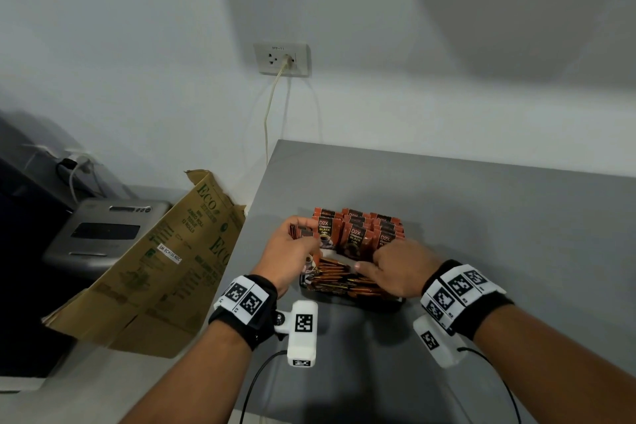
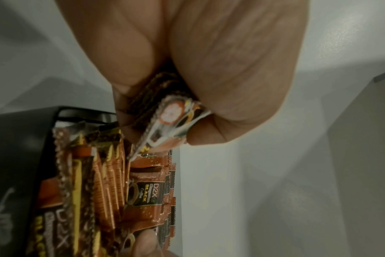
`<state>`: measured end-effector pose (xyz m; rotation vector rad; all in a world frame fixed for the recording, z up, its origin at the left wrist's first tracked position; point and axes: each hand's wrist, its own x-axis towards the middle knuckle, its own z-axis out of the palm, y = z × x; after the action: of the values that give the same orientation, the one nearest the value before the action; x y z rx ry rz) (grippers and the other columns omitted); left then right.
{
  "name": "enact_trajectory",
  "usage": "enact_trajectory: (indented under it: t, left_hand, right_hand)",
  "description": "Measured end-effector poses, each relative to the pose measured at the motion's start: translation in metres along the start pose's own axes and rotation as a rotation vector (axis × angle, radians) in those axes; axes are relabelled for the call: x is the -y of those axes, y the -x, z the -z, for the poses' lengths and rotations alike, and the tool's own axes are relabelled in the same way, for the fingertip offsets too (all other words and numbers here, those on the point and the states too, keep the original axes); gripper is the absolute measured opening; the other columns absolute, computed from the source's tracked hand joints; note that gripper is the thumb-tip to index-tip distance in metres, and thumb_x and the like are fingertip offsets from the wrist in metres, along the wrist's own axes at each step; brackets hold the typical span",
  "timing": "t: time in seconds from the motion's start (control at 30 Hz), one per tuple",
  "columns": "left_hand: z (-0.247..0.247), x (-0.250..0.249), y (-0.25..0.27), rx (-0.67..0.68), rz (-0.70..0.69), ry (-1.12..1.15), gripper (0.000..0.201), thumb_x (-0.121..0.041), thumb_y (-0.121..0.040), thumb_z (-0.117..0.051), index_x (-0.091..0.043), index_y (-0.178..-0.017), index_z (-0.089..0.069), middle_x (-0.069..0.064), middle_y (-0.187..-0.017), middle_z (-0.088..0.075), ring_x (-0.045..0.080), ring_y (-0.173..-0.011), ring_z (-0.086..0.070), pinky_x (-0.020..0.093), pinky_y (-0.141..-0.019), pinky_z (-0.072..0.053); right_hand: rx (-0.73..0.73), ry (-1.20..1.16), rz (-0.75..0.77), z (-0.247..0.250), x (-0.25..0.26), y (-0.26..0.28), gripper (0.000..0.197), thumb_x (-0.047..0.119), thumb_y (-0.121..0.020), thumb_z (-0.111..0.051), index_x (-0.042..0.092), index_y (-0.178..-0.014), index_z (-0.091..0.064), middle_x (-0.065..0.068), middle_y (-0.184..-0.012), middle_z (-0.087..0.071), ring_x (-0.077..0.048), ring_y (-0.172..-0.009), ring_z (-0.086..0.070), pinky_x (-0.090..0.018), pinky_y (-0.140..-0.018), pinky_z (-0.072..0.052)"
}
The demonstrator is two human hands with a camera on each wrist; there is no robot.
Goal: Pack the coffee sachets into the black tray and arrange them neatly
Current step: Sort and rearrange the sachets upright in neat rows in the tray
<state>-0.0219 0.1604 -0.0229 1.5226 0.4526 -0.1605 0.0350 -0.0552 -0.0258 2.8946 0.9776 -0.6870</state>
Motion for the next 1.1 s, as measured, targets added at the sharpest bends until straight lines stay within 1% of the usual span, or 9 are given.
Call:
enact_trajectory:
  t: [0.17, 0.23, 0.33, 0.47, 0.53, 0.6, 0.73, 1.0, 1.1]
  left_hand:
    - [-0.006, -0.002, -0.001, 0.043, -0.036, 0.028, 0.047, 0.016, -0.08, -0.062, -0.013, -0.116, -0.061, 0.016, -0.099, -0.075, 0.03, -0.082, -0.073, 0.05, -0.08, -0.058]
    - [-0.01, -0.003, -0.001, 0.083, -0.067, 0.043, 0.055, 0.021, -0.076, -0.066, -0.015, -0.117, -0.061, 0.017, -0.103, -0.074, 0.032, -0.089, -0.073, 0.049, -0.082, -0.059]
    - [-0.017, -0.004, -0.004, 0.123, -0.106, 0.07, 0.063, 0.021, -0.066, -0.072, -0.014, -0.117, -0.06, 0.021, -0.106, -0.072, 0.035, -0.088, -0.069, 0.048, -0.083, -0.056]
    - [-0.013, -0.008, -0.008, -0.016, -0.108, 0.079, 0.047, 0.012, -0.079, -0.073, -0.012, -0.115, -0.057, 0.013, -0.095, -0.07, 0.022, -0.069, -0.067, 0.037, -0.067, -0.058]
    - [-0.003, -0.006, -0.011, -0.173, -0.097, 0.068, 0.032, 0.003, -0.087, -0.067, -0.017, -0.11, -0.058, 0.006, -0.094, -0.065, 0.013, -0.066, -0.065, 0.031, -0.061, -0.055]
    - [0.008, 0.001, -0.014, -0.248, -0.067, 0.064, 0.028, -0.001, -0.088, -0.064, -0.022, -0.107, -0.059, 0.005, -0.096, -0.062, 0.016, -0.073, -0.061, 0.034, -0.067, -0.054]
    - [0.02, 0.011, -0.011, -0.252, -0.04, 0.047, 0.026, -0.002, -0.09, -0.062, -0.021, -0.108, -0.06, 0.003, -0.088, -0.064, 0.018, -0.076, -0.06, 0.037, -0.072, -0.054]
    - [0.026, 0.016, -0.005, -0.188, -0.001, 0.078, 0.029, 0.005, -0.089, -0.056, -0.015, -0.11, -0.061, 0.01, -0.094, -0.062, 0.02, -0.081, -0.057, 0.029, -0.062, -0.053]
    - [0.025, 0.015, -0.006, -0.154, 0.018, 0.087, 0.035, 0.011, -0.086, -0.05, -0.012, -0.11, -0.064, 0.011, -0.092, -0.059, 0.021, -0.079, -0.058, 0.035, -0.066, -0.058]
  right_hand:
    - [-0.094, -0.219, -0.016, 0.013, 0.003, 0.008, 0.054, 0.063, -0.097, -0.039, 0.018, -0.087, -0.067, -0.002, -0.08, -0.069, -0.015, -0.071, -0.067, -0.032, -0.071, -0.058]
    - [-0.214, -0.498, 0.016, 0.024, 0.012, 0.011, 0.029, 0.049, -0.094, -0.058, 0.023, -0.104, -0.066, 0.009, -0.094, -0.068, -0.007, -0.082, -0.066, -0.025, -0.074, -0.055]
    - [-0.328, -0.761, 0.064, 0.037, 0.025, 0.002, 0.027, 0.026, -0.087, -0.071, 0.029, -0.114, -0.067, 0.015, -0.1, -0.069, 0.001, -0.087, -0.066, -0.018, -0.079, -0.052]
    - [-0.437, -0.724, -0.065, 0.045, 0.026, -0.022, 0.017, 0.012, -0.084, -0.072, 0.028, -0.084, -0.072, 0.011, -0.081, -0.072, -0.003, -0.076, -0.066, -0.019, -0.074, -0.052]
    - [-0.439, -0.707, -0.132, 0.047, 0.024, -0.032, 0.017, 0.01, -0.086, -0.071, 0.027, -0.082, -0.07, 0.01, -0.076, -0.071, 0.001, -0.069, -0.065, -0.013, -0.065, -0.049]
    - [-0.4, -0.667, -0.155, 0.044, 0.026, -0.042, 0.016, 0.007, -0.088, -0.068, 0.023, -0.085, -0.068, 0.007, -0.077, -0.071, -0.001, -0.068, -0.067, -0.008, -0.056, -0.044]
    - [-0.349, -0.573, -0.17, 0.034, 0.035, -0.06, 0.014, 0.005, -0.088, -0.067, 0.018, -0.086, -0.063, 0.0, -0.087, -0.068, -0.016, -0.078, -0.066, -0.019, -0.061, -0.046]
    - [-0.232, -0.447, -0.177, 0.023, 0.042, -0.073, 0.023, 0.0, -0.088, -0.061, 0.023, -0.084, -0.062, -0.002, -0.098, -0.067, -0.018, -0.086, -0.062, -0.025, -0.072, -0.048]
    - [-0.244, -0.471, -0.177, 0.025, 0.042, -0.07, 0.021, -0.001, -0.088, -0.062, 0.019, -0.089, -0.067, -0.002, -0.098, -0.069, -0.018, -0.086, -0.064, -0.025, -0.073, -0.05]
